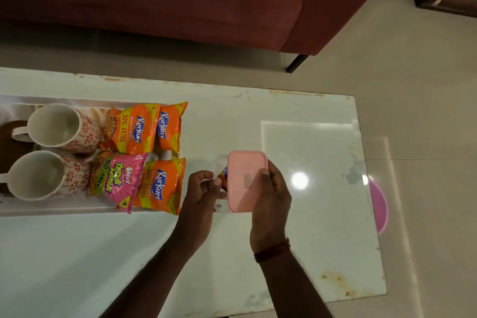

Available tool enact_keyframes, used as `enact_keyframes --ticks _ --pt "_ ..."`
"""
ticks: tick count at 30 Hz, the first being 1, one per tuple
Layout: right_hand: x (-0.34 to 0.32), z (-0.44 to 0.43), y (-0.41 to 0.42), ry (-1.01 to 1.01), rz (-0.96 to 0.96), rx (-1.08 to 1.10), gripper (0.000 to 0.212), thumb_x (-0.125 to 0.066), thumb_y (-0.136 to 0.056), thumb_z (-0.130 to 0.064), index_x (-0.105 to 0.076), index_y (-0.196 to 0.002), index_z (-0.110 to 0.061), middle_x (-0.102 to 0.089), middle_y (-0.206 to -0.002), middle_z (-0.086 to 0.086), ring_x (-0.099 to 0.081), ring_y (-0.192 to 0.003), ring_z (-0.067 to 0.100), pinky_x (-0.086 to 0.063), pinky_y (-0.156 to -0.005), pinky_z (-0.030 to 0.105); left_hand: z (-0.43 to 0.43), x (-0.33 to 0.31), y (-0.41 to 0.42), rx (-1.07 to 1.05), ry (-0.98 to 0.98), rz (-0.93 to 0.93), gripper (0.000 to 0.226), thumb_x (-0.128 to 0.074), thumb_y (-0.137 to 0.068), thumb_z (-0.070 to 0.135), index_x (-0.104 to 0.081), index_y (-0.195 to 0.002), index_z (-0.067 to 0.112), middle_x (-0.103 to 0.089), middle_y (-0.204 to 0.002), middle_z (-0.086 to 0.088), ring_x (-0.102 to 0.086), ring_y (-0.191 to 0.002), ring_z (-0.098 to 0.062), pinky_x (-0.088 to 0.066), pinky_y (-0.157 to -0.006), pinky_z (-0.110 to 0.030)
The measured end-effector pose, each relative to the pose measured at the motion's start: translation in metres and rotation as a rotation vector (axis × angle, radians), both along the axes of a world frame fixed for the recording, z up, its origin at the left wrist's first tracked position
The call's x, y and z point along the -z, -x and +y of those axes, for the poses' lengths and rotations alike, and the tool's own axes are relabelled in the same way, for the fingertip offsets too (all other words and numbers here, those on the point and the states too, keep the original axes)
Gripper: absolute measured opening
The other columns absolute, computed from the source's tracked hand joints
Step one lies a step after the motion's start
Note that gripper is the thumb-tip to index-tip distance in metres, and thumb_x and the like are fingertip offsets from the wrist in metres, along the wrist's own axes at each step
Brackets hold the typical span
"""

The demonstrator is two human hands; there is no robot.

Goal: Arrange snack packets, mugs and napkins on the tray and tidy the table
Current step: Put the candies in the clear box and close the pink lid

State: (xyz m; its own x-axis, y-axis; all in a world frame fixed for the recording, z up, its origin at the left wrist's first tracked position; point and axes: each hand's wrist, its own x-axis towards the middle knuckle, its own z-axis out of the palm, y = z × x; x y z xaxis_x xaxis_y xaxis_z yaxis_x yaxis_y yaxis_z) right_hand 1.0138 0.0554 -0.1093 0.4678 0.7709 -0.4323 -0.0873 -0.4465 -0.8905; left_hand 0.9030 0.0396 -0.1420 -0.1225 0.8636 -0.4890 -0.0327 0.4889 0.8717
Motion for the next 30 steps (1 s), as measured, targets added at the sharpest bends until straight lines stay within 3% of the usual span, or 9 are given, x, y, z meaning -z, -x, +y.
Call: enact_keyframes --ticks 4,7,11,13,15,19,25,28,30 --pt "0.005 0.001 0.006 0.012 -0.005 0.043 0.028 -0.051 -0.098 -0.027 -0.069 -0.099 -0.049 -0.070 -0.107 -0.016 -0.064 -0.101 0.013 -0.052 -0.072 0.025 0.001 -0.002 -0.001 0.010 -0.009 -0.038 0.012 -0.049 -0.095 0.026 -0.045 -0.103 0.034 -0.062 -0.104 0.010 -0.067 -0.085 0.007 -0.055 -0.060 -0.016" --pt "0.010 0.001 0.010 0.033 0.000 0.073 0.026 -0.050 -0.101 -0.024 -0.066 -0.109 -0.043 -0.064 -0.119 -0.006 -0.061 -0.109 0.017 -0.050 -0.074 0.025 0.002 -0.004 -0.004 0.018 -0.027 -0.051 0.012 -0.046 -0.095 0.027 -0.044 -0.106 0.033 -0.058 -0.107 0.010 -0.066 -0.091 -0.003 -0.055 -0.061 -0.015" --pt "0.013 -0.001 0.013 0.038 0.003 0.081 0.025 -0.050 -0.101 -0.027 -0.064 -0.116 -0.039 -0.059 -0.125 -0.006 -0.060 -0.112 0.013 -0.051 -0.071 0.017 0.003 -0.007 -0.008 0.006 -0.013 -0.067 0.030 -0.044 -0.089 0.046 -0.043 -0.110 0.025 -0.056 -0.108 0.005 -0.061 -0.103 -0.021 -0.057 -0.065 -0.019" --pt "0.015 -0.001 0.013 0.038 -0.009 0.066 0.027 -0.050 -0.100 -0.026 -0.065 -0.121 -0.036 -0.059 -0.123 -0.005 -0.060 -0.111 0.012 -0.055 -0.077 0.024 0.003 -0.009 -0.008 0.001 -0.003 -0.074 0.046 -0.046 -0.087 0.059 -0.042 -0.111 0.021 -0.056 -0.108 0.003 -0.061 -0.104 -0.023 -0.058 -0.068 -0.023" --pt "0.017 -0.003 0.013 0.040 -0.027 0.056 0.029 -0.051 -0.100 -0.027 -0.065 -0.124 -0.034 -0.059 -0.120 -0.006 -0.060 -0.109 0.012 -0.056 -0.084 0.032 0.003 -0.010 -0.008 0.003 0.014 -0.078 0.069 -0.052 -0.068 0.075 -0.043 -0.110 0.021 -0.055 -0.107 0.003 -0.060 -0.102 -0.021 -0.057 -0.071 -0.026" --pt "0.019 -0.006 0.011 0.028 -0.055 0.039 0.030 -0.053 -0.100 -0.028 -0.064 -0.126 -0.036 -0.059 -0.115 -0.011 -0.060 -0.109 0.010 -0.056 -0.084 0.033 0.003 -0.008 -0.010 0.009 0.030 -0.044 0.051 -0.054 -0.075 0.051 -0.042 -0.114 0.021 -0.055 -0.116 -0.004 -0.057 -0.109 -0.023 -0.056 -0.082 -0.039" --pt "0.021 -0.002 0.001 0.097 0.121 -0.022 0.030 -0.053 -0.100 -0.034 -0.061 -0.129 -0.036 -0.061 -0.123 -0.006 -0.061 -0.112 0.014 -0.056 -0.092 0.041 0.001 0.000 -0.013 -0.007 0.027 -0.064 0.050 -0.053 -0.078 0.046 -0.041 -0.120 0.023 -0.055 -0.126 -0.007 -0.057 -0.113 -0.023 -0.055 -0.077 -0.030" --pt "0.021 0.007 -0.010 0.146 0.213 -0.168 0.029 -0.051 -0.098 -0.042 -0.063 -0.124 -0.033 -0.066 -0.120 -0.008 -0.063 -0.108 0.016 -0.058 -0.082 0.034 0.000 0.003 -0.013 0.002 0.015 -0.081 0.054 -0.053 -0.079 0.045 -0.037 -0.129 0.032 -0.056 -0.124 0.000 -0.058 -0.112 -0.019 -0.055 -0.081 -0.029" --pt "0.020 0.015 -0.016 0.217 0.241 -0.235 0.026 -0.050 -0.098 -0.046 -0.067 -0.115 -0.036 -0.068 -0.115 -0.009 -0.063 -0.106 0.018 -0.056 -0.080 0.037 0.000 0.006 -0.012 0.034 0.015 -0.093 0.057 -0.052 -0.080 0.045 -0.033 -0.134 0.039 -0.055 -0.119 0.012 -0.057 -0.111 -0.014 -0.052 -0.082 -0.026"
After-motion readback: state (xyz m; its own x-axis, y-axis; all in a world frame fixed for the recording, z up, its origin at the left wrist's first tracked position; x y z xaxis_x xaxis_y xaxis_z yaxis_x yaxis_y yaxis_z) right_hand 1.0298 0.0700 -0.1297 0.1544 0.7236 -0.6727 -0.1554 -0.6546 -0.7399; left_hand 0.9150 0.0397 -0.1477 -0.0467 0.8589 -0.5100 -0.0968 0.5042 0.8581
